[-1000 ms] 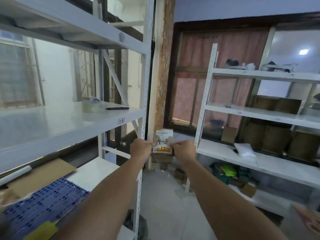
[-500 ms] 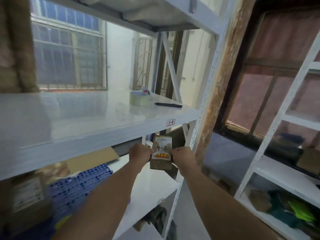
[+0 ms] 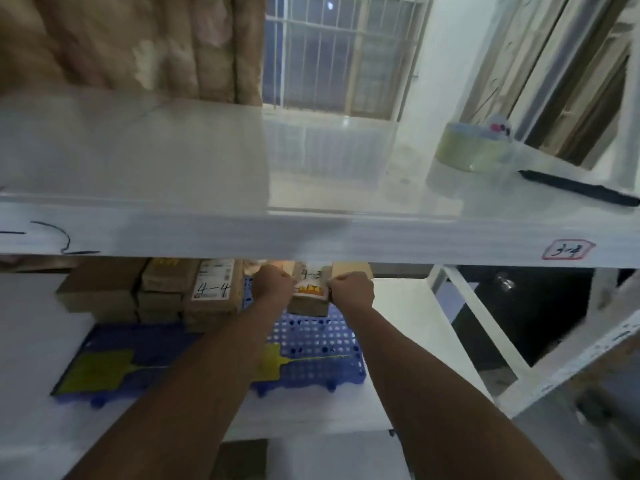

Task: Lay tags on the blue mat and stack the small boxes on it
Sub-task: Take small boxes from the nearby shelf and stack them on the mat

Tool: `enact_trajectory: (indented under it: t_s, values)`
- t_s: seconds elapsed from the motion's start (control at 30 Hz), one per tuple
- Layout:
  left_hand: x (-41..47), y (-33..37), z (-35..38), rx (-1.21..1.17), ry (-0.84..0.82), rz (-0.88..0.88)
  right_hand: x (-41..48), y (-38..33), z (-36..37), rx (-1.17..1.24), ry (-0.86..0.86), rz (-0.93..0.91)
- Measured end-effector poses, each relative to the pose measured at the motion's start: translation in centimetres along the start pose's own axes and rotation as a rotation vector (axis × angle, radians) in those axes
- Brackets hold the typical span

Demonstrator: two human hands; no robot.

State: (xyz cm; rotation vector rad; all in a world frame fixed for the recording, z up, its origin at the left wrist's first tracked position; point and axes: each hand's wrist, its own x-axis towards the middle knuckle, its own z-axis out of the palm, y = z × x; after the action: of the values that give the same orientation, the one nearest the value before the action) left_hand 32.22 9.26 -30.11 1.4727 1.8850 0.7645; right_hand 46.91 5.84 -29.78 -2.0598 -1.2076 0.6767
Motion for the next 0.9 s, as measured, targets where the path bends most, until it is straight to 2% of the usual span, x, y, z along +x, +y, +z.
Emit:
enact_trajectory:
  t_s: [0.1,0.17,0.3,0.5,0.7,0.9]
  values:
    - [1.4,-2.4,0.7,0.104,0.103,0.018,1.1,0.3,3.5,0.045,-0.072,-0.007]
    - [2.0,-3.5,1.7,0.170,0.114,0.057,1.9,0.8,5.4,0.069,-0.121,0.000]
    - [3.1,-6.1,4.6,0.250,0.070,0.207,3.2,1.8,8.2,0.075,-0.167,0.022]
    - [3.8,-8.1,5.9,0.411,0.013,0.257,4.3,2.6,11.1,0.092,-0.179,0.058]
    - [4.4,-10.1,5.5,0.731,-0.080,0.337,4.3,2.1,13.2,0.102,-0.184,0.067]
    - [4.2,-10.3,5.3,0.725,-0.089,0.354,4.5,1.5,14.0,0.129,-0.191,0.057]
